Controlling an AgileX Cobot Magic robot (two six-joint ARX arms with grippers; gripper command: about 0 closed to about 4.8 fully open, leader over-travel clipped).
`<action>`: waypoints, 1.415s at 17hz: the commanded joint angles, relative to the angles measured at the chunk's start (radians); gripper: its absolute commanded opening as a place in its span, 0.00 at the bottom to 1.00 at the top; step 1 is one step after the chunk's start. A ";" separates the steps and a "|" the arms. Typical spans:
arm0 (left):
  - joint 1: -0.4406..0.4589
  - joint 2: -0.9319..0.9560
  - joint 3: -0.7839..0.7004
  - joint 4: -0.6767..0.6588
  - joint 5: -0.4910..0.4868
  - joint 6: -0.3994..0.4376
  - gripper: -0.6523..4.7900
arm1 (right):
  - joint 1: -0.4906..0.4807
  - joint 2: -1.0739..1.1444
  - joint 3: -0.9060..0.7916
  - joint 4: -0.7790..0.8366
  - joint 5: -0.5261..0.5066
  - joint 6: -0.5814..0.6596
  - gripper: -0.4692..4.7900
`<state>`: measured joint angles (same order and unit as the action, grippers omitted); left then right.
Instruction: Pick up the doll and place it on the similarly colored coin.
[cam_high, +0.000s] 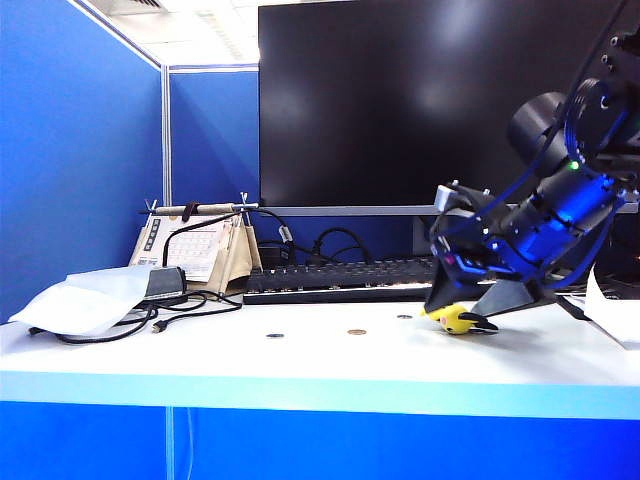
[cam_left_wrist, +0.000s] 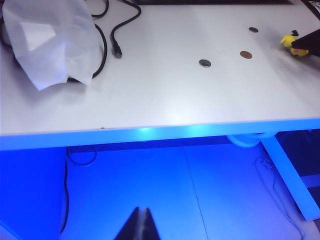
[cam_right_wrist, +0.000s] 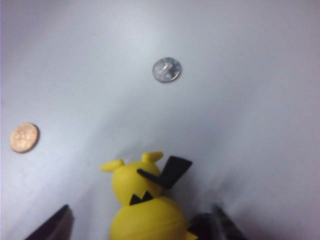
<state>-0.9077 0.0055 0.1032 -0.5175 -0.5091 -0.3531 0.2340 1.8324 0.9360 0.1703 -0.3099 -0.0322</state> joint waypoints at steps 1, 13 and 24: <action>0.001 0.000 0.002 -0.006 -0.003 0.002 0.11 | 0.000 0.042 0.008 0.016 -0.001 -0.003 0.82; 0.001 0.000 0.002 -0.006 -0.003 0.002 0.11 | 0.000 0.071 0.009 -0.009 -0.007 0.006 0.55; 0.001 0.000 0.002 -0.006 -0.003 0.002 0.11 | 0.002 0.008 0.037 0.093 -0.114 0.096 0.55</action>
<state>-0.9077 0.0055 0.1032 -0.5171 -0.5091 -0.3527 0.2352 1.8557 0.9630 0.2451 -0.4198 0.0620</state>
